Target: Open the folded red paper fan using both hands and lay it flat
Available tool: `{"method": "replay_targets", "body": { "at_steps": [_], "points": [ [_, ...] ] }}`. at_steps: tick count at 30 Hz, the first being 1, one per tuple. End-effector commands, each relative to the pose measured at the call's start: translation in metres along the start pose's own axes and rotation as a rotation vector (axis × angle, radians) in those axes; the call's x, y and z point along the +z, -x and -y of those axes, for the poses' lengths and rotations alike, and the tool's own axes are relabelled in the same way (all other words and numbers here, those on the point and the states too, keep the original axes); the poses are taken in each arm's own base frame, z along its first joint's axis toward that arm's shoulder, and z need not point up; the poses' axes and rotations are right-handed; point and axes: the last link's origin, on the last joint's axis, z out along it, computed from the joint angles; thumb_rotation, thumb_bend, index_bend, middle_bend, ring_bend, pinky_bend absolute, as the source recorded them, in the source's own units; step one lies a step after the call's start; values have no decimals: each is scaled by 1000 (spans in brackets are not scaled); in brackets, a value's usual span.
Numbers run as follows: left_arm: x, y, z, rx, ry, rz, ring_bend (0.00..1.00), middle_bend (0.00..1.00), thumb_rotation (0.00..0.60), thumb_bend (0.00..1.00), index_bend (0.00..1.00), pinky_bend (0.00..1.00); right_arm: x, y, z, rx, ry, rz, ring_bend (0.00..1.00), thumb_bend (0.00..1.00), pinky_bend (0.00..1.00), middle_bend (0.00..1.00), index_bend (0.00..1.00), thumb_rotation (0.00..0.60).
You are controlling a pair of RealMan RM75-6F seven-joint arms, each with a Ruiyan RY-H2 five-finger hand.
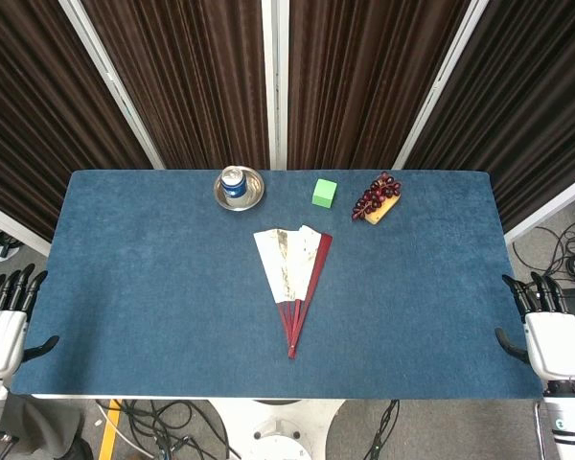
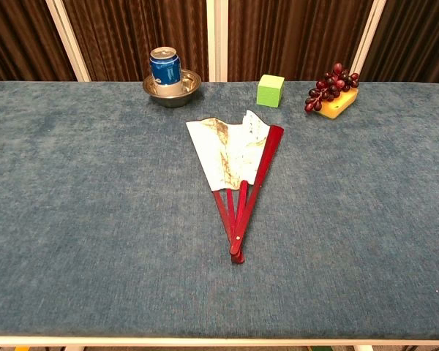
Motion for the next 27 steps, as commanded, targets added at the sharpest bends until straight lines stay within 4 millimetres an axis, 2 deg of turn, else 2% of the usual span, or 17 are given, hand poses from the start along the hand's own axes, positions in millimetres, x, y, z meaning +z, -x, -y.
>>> {"method": "replay_targets", "body": {
  "at_steps": [1, 11, 16, 19, 22, 27],
  "points": [
    [0, 0, 0, 0, 0, 1, 6, 40, 600, 25, 101, 39, 0, 0, 0, -1, 0, 1, 12, 169, 30, 203, 102, 600],
    [-2, -2, -1, -6, 3, -12, 6, 40, 600, 25, 101, 39, -1, -2, 2, 10, -30, -16, 21, 168, 40, 225, 103, 600],
    [-1, -1, -1, -9, 5, -3, 6, 40, 600, 25, 102, 39, 8, -5, 10, 19, -86, -15, 23, 167, 41, 246, 169, 600],
    [-1, -1, -2, -12, 10, -6, 6, 40, 600, 25, 102, 39, 28, -5, 28, 26, -191, 2, 26, 147, 41, 253, 239, 600],
    [1, -1, -3, -15, 17, -10, 6, 40, 600, 25, 101, 39, 54, 0, 50, 23, -310, 43, 41, 80, 46, 263, 294, 600],
    [1, -2, -3, -16, 21, -12, 6, 40, 600, 25, 101, 39, 101, 20, 101, 14, -472, 123, 46, 53, 51, 281, 325, 600]
  ]
}}
